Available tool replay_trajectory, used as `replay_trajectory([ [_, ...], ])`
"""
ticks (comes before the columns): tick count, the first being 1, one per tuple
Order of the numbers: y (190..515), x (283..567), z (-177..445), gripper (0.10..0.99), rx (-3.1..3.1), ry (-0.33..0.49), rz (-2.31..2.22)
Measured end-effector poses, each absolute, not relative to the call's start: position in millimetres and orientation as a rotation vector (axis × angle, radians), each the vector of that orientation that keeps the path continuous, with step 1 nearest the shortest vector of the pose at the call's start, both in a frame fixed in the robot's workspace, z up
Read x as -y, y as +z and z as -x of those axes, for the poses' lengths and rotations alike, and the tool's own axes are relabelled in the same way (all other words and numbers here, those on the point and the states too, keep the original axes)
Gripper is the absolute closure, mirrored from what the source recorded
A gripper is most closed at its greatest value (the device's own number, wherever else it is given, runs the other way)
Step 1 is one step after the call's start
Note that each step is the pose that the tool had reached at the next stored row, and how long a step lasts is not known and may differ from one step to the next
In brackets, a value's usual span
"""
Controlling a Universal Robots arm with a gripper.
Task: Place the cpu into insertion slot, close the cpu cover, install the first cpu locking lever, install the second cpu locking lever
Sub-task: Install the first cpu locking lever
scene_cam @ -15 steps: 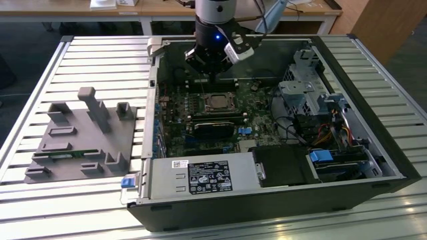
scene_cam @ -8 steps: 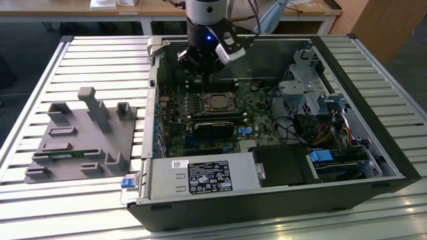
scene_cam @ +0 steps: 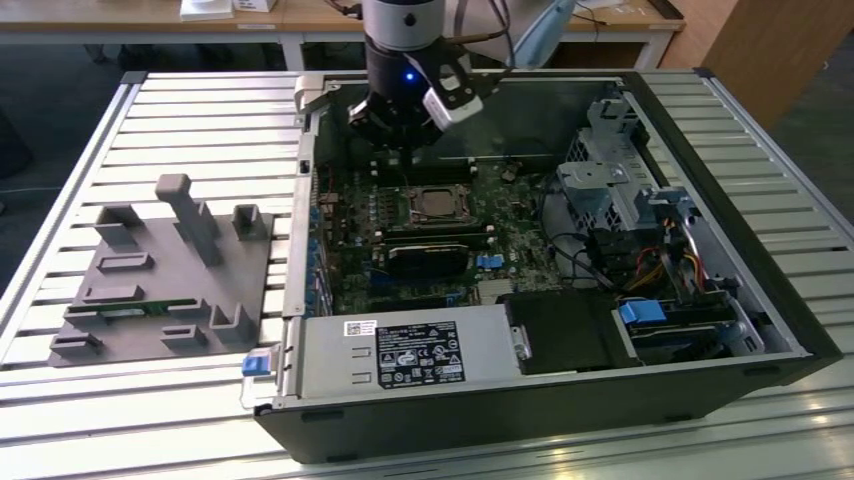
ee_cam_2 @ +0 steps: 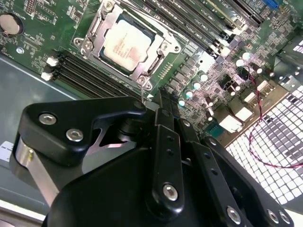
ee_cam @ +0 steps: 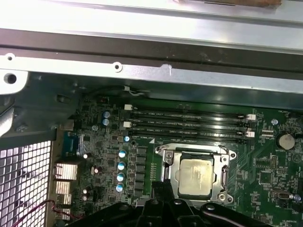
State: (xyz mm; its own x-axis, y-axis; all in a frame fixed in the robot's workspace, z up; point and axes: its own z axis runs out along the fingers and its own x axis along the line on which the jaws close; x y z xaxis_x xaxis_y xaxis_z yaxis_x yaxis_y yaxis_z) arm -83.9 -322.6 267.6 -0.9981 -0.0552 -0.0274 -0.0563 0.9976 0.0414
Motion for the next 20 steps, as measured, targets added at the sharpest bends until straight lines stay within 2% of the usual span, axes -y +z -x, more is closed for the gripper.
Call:
replay_trajectory([
  [20,265,321,100,0.98,-3.112,0.065,0.087],
])
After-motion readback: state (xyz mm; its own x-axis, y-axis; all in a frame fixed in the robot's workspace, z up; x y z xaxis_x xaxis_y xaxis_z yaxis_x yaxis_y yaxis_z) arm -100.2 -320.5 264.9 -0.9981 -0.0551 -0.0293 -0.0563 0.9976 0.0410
